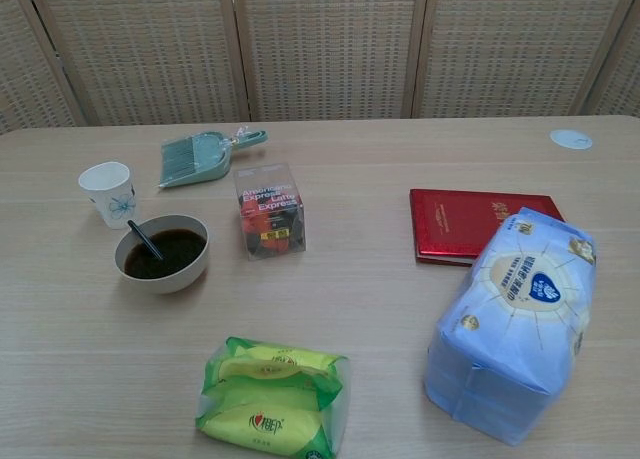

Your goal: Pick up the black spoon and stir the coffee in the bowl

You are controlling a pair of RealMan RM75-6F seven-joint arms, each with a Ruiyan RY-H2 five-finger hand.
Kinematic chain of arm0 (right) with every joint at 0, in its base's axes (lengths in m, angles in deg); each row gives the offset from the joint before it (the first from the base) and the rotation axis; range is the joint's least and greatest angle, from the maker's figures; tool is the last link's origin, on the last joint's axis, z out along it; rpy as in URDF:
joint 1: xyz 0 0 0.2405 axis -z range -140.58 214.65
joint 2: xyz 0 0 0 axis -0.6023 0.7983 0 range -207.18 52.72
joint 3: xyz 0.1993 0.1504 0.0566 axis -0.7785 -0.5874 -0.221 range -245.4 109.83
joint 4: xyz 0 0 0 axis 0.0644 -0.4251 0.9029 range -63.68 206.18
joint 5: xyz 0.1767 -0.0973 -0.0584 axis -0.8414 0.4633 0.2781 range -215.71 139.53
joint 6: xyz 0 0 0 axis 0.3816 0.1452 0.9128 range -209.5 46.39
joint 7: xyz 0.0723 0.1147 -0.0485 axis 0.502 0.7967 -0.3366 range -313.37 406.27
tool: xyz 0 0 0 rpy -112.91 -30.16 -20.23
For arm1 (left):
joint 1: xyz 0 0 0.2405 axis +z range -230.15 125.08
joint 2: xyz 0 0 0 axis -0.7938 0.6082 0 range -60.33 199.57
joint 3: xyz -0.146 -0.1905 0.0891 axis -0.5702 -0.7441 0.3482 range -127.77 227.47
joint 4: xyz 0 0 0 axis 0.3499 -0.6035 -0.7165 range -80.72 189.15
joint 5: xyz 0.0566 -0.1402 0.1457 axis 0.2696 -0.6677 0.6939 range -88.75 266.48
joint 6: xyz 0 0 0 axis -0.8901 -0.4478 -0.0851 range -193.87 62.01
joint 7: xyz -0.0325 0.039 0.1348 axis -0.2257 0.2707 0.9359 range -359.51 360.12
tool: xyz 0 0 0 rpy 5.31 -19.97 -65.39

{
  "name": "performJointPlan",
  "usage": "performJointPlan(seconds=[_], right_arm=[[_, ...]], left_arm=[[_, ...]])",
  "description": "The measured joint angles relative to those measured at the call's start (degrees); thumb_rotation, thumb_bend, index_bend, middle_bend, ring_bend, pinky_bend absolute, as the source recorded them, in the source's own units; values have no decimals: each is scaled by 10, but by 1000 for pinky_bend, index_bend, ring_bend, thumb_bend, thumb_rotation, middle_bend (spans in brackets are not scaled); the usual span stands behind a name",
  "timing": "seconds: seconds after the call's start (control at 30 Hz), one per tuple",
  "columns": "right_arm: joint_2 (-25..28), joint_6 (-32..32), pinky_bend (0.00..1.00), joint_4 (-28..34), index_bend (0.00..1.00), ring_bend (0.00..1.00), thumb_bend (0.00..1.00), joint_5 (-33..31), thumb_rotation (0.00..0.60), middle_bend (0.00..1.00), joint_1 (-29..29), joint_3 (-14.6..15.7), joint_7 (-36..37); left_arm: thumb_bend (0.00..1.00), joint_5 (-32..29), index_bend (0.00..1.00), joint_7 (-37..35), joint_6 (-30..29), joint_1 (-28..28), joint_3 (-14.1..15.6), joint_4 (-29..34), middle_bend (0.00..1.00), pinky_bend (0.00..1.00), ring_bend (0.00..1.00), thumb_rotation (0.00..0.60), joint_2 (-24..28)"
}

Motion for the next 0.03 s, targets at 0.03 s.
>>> performJointPlan(seconds=[0.03], right_arm=[[0, -1, 0, 1, 82, 0, 235, 1, 600, 11, 0, 0, -1]], left_arm=[[143, 3, 0, -7, -3, 8, 4, -2, 0, 0, 0, 600, 0]])
